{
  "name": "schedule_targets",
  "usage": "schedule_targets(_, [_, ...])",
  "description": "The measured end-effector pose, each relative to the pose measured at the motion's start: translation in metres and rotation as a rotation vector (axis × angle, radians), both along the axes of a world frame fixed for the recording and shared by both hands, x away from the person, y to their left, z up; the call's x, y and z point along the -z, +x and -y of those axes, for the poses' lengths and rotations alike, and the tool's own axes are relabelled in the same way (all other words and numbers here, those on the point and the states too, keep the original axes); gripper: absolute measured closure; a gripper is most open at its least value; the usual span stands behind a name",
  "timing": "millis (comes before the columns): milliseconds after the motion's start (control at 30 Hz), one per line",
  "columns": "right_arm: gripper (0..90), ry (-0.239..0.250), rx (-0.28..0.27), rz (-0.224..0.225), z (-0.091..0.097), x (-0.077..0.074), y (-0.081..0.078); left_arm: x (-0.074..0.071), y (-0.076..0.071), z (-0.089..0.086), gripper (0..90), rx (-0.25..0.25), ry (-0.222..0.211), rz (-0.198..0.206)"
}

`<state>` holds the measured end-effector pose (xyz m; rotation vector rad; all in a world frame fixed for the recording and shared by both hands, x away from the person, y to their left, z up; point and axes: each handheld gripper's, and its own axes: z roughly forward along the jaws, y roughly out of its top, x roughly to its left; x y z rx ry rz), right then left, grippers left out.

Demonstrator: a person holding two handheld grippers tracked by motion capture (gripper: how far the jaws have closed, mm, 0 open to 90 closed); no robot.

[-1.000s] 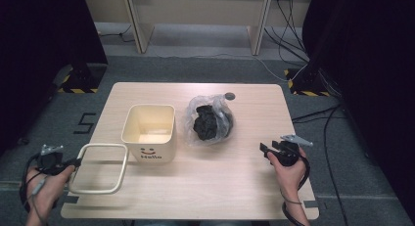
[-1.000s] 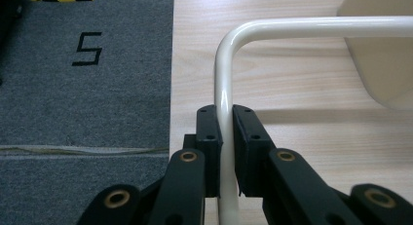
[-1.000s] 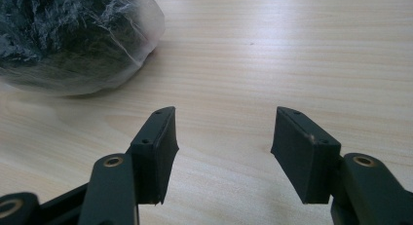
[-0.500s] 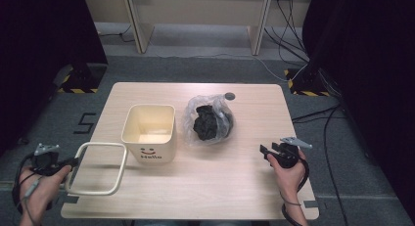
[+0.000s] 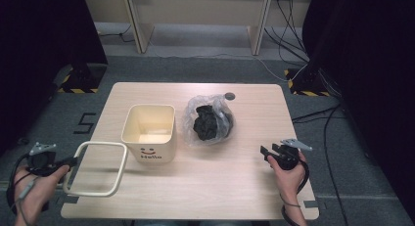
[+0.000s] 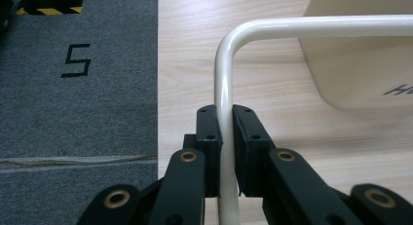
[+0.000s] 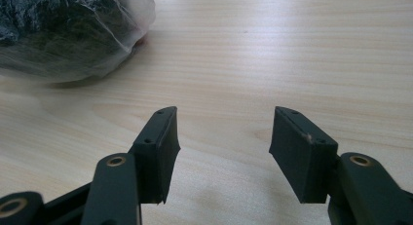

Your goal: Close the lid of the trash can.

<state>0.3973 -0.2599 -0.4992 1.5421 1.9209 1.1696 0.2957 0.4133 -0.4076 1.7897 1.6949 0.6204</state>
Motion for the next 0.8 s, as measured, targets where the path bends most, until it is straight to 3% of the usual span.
schedule_targets(800, [44.5,-0.017,0.001,0.012,0.001,0.009,-0.001,-0.022,-0.005,0.003,81.8,0.017,0.0,0.025])
